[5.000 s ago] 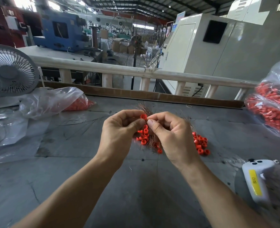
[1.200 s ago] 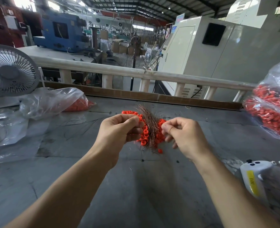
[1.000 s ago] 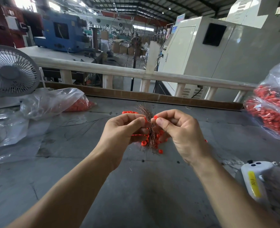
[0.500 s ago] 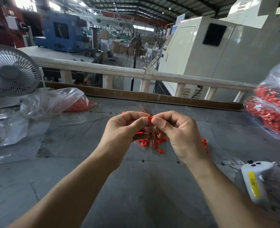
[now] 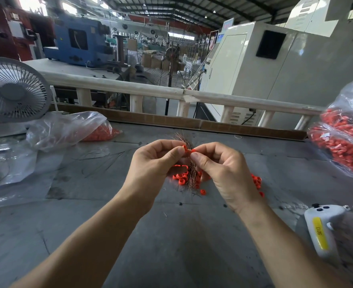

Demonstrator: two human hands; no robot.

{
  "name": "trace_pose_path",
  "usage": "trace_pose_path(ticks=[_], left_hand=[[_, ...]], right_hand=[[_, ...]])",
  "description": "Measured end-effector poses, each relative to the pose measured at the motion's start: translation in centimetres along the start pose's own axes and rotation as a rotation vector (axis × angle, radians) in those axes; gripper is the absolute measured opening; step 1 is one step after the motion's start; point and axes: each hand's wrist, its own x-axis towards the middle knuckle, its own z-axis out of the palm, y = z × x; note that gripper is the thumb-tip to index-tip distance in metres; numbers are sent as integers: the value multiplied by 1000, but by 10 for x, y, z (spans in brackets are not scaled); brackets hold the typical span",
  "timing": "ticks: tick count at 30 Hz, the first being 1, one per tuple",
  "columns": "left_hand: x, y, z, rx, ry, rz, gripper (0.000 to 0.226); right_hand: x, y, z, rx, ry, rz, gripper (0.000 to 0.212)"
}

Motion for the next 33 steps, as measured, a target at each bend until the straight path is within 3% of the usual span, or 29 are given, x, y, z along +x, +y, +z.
trace_pose_path(ticks=[17,33], left_hand=[[-2,0,3,-17,-28,23,31],[-4,0,5,0,-23,30,22]], right_hand=[[-2,-8,8,-66,119,-145,15],[-7,-17,12,-256,148,-224,17]])
